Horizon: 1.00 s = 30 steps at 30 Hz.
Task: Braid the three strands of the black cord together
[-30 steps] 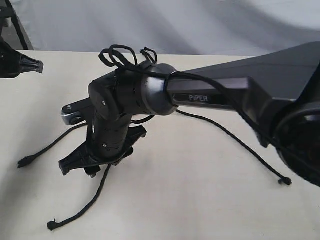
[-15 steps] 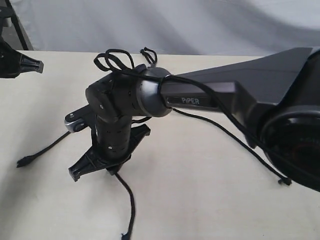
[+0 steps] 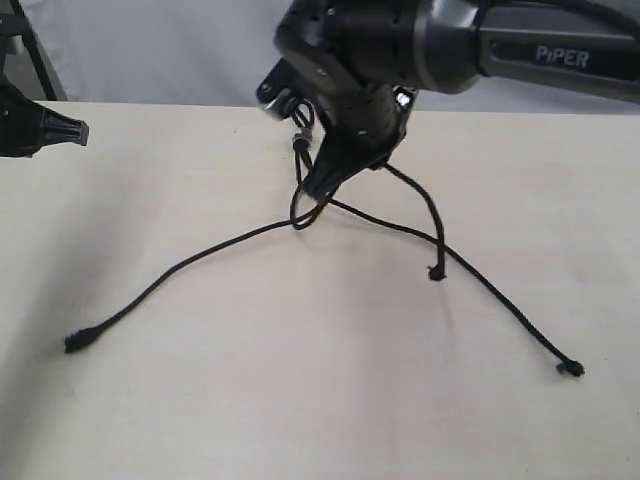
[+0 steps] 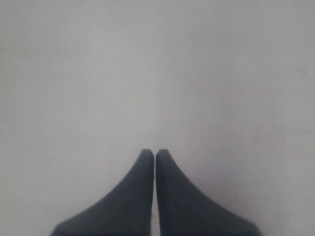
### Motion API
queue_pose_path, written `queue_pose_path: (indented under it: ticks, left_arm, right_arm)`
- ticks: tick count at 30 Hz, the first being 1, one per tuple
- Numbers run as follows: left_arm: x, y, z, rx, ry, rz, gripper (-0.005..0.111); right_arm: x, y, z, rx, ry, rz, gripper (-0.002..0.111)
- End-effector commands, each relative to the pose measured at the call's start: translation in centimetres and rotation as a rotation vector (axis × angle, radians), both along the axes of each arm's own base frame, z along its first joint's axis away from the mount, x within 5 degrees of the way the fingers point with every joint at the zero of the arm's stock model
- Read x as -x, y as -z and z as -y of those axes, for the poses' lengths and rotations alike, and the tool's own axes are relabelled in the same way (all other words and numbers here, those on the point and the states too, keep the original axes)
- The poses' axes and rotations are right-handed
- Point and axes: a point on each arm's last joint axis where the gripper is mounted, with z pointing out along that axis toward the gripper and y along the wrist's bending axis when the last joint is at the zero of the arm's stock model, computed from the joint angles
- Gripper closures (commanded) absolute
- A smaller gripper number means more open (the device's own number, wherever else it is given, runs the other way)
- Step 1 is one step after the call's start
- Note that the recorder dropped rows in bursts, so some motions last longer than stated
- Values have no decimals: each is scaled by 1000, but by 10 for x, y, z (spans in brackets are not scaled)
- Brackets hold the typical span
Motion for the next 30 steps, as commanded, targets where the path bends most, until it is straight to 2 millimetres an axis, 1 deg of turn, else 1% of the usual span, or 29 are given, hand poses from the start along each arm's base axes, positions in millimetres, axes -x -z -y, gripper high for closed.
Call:
queue_pose_path:
  ticks: [1,3,8,9,11,12,14,15,17,18,19,20,22,23,24,25,27,28,30]
  left_arm:
    - [1,-1,0,10,-4,7,105]
    - [1,-1,0,10,-4,7,105]
    - [1,-1,0,10,-4,7,105]
    - [1,-1,0,10,-4,7,105]
    - [1,-1,0,10,-4,7,105]
    - [1,-1,0,10,-4,7,105]
    - [1,-1,0,10,-4,7,105]
    - [1,-1,0,10,-4,7,105]
    - [1,-1,0,10,-4,7,105]
    - [1,-1,0,2,7,4,105]
    - [1,-1,0,-5,16,2,105]
    - [1,-1,0,-7,19,1,105]
    - [1,-1,1,-1,15,1,105]
    - [1,-1,1,1,15,1,105]
    - [1,-1,1,1,15,1,105]
    - [1,0,1,1,14,-1,105]
    - [1,0,1,1,14,-1,105]
    - [1,0,1,1,14,-1,105]
    - [1,0,1,1,14,-1,105]
  right_arm:
    - [-32,22,42,13,73,1,109]
    - [-43,37,56,17,101,-16,109]
    - [-60,75,80,35,118,-67,109]
    - [-65,87,89,47,109,-90,109]
    - [-69,105,97,82,71,-138,109]
    - [-70,110,101,90,65,-155,109]
    - [-66,125,102,127,45,-237,109]
    - [-63,127,101,126,43,-262,109]
    - [-50,136,91,58,31,-383,109]
    - [-38,141,83,-3,15,-497,109]
    - [-31,143,78,-41,-3,-569,109]
    - [-15,145,63,-135,-43,-722,109]
    - [1,142,28,-339,-99,-817,109]
    - [11,134,3,-444,-181,-843,109]
    - [21,127,-18,-495,-259,-852,109]
    - [34,112,-40,-526,-362,-845,109]
    - [47,91,-56,-488,-486,-805,109]
    - [53,79,-60,-450,-535,-777,109]
    - [55,59,-57,-375,-569,-712,109]
